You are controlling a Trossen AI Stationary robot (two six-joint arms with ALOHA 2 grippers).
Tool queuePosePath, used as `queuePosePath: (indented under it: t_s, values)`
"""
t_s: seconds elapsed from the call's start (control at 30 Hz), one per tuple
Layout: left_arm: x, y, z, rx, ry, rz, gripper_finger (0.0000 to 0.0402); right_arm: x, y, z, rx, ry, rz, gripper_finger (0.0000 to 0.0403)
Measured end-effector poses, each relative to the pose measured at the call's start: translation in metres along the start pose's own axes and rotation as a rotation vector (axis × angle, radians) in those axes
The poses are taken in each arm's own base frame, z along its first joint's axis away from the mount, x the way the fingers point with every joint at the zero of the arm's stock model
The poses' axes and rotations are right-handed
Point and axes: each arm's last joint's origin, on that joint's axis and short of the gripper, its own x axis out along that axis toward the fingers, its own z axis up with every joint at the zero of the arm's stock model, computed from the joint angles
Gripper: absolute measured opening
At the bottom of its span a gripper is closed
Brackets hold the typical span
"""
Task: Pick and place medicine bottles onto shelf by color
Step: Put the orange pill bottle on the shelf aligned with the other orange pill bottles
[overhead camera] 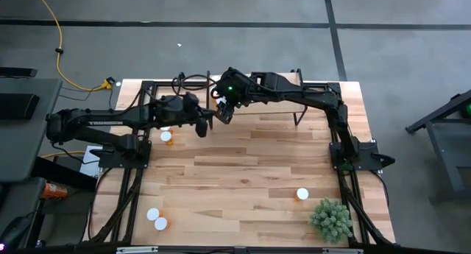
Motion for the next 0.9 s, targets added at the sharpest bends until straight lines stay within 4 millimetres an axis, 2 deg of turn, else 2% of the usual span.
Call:
queuePosePath:
  t_s: [0.1,0.27,0.47,0.6,0.9]
  values:
    - [-0.022,0.011,0.003,-0.017,0.016,0.063,0.0,0.0,-0.002,-0.002,0.0,0.019,-0.01,0.0206]
    - [-0.064,0.023,0.01,-0.047,-0.055,0.136,0.0,0.006,-0.004,0.003,0.007,-0.023,-0.017,0.0206]
    - [-0.102,0.026,0.017,-0.074,-0.192,0.108,0.0,0.054,-0.006,-0.01,0.064,0.078,-0.047,0.0206]
    - [-0.113,0.026,0.019,-0.083,-0.234,0.089,0.0,0.073,-0.006,-0.016,0.089,0.1,-0.086,0.0206]
    - [-0.117,0.027,0.019,-0.085,-0.247,0.086,0.0,0.074,-0.011,-0.012,0.114,0.06,-0.142,0.0206]
